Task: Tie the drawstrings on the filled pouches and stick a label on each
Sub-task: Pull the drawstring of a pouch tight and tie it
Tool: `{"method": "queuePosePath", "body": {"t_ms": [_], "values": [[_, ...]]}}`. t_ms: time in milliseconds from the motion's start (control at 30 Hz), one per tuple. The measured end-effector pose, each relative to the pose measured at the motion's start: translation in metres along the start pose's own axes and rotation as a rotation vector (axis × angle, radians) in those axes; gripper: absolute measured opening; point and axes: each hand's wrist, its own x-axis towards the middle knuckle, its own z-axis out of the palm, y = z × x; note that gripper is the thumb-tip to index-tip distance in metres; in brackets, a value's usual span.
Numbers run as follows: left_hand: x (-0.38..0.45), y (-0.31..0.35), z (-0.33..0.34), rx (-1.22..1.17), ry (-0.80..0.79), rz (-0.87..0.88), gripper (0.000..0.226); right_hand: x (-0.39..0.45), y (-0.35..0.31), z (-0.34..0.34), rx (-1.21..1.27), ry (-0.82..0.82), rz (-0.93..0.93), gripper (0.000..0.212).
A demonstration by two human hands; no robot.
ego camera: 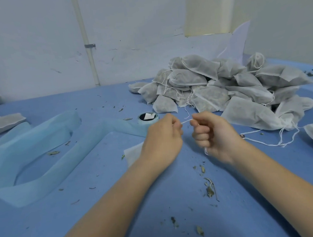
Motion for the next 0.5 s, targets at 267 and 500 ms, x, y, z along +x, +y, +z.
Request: {"method": "queuePosePath", "body": {"t_ms": [267, 500], "values": [[-0.006, 0.002, 0.002, -0.326, 0.118, -0.196, 0.006, -0.004, 0.009, 0.013, 0.359, -0.080, -0.009, 0.025], [-0.006, -0.001, 0.002, -0.376, 0.161, -0.280, 0.023, -0.007, 0.012, 0.018, -0.313, -0.019, -0.192, 0.044]]}}
